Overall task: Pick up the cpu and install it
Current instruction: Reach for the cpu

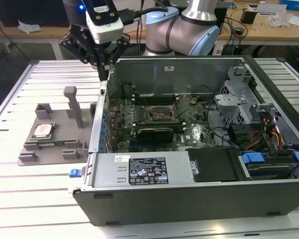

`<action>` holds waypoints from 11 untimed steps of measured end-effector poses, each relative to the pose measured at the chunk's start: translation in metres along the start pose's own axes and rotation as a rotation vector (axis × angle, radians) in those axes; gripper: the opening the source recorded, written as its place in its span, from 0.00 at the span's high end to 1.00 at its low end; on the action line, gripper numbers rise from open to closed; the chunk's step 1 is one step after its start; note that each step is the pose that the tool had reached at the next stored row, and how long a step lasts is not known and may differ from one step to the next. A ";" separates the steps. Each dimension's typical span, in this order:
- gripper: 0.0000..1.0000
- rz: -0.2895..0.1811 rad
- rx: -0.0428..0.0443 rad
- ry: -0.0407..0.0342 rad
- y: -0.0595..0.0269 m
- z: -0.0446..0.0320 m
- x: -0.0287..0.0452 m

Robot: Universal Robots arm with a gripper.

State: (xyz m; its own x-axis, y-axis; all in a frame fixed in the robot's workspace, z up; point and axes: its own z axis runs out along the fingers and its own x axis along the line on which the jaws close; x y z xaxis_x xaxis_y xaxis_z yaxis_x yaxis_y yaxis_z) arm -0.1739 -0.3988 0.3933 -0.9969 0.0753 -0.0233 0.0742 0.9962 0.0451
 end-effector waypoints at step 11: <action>0.89 0.000 0.0001 0.0000 -0.0022 -0.0007 0.0288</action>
State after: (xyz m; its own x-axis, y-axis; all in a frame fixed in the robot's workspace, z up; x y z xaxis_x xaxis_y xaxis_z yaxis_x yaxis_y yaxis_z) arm -0.2028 -0.3989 0.3932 -0.9969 0.0753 -0.0233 0.0742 0.9962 0.0450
